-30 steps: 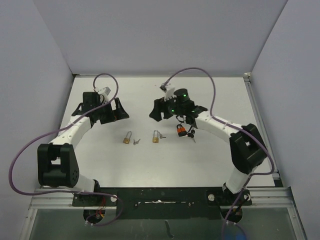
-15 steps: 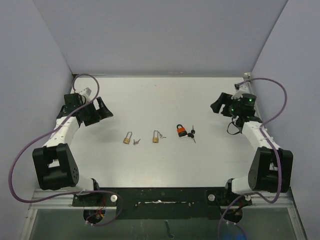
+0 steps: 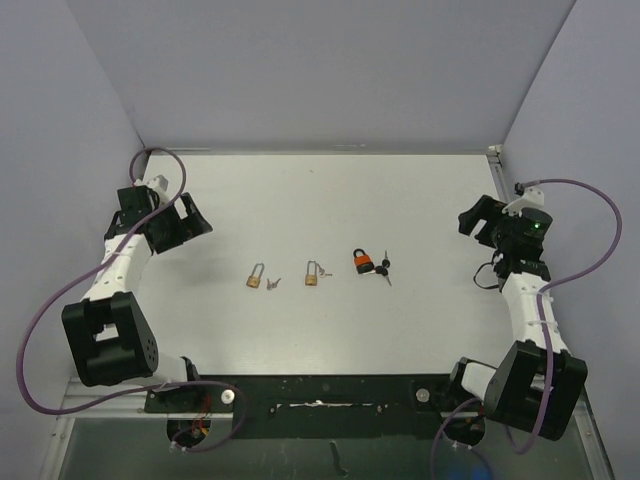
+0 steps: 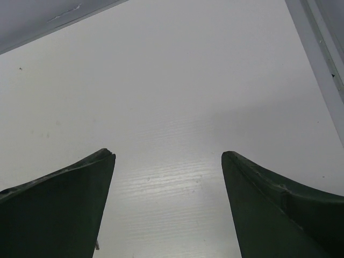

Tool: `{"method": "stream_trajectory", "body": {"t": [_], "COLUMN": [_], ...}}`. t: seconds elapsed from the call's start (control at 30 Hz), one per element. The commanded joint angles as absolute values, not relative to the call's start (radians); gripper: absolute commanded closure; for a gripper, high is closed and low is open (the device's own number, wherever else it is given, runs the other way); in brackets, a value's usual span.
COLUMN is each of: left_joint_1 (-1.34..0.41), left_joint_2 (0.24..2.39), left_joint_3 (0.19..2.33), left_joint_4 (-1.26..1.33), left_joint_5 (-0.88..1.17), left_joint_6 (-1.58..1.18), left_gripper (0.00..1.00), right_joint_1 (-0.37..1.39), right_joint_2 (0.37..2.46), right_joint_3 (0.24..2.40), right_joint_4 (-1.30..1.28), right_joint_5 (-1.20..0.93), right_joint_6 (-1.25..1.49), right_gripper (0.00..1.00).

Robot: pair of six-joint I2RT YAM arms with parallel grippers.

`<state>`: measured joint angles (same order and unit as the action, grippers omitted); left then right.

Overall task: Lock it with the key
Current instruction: Reset both arms

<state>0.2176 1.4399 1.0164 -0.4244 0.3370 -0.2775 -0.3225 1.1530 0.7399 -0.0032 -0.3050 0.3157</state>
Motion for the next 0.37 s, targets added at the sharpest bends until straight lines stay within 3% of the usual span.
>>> {"method": "stream_trajectory", "body": {"t": [0.0, 0.2, 0.33], "left_joint_1": [0.221, 0.221, 0.221], "left_joint_2": [1.369, 1.342, 1.336], "left_joint_3": [1.023, 1.003, 0.991], "left_joint_4": [-0.4, -0.395, -0.378], "left_joint_5": [0.345, 0.353, 0.37], "left_joint_6": [-0.254, -0.243, -0.243], "left_gripper": [0.02, 0.02, 0.02], "right_joint_1": [-0.327, -0.328, -0.327], "right_joint_2": [1.103, 1.101, 1.103], "right_joint_3": [0.726, 0.719, 0.719], "right_joint_4": [0.035, 0.044, 0.041], "right_joint_5": [-0.274, -0.278, -0.273], "right_joint_6": [0.284, 0.281, 0.279], "right_gripper": [0.17, 0.14, 0.04]}}
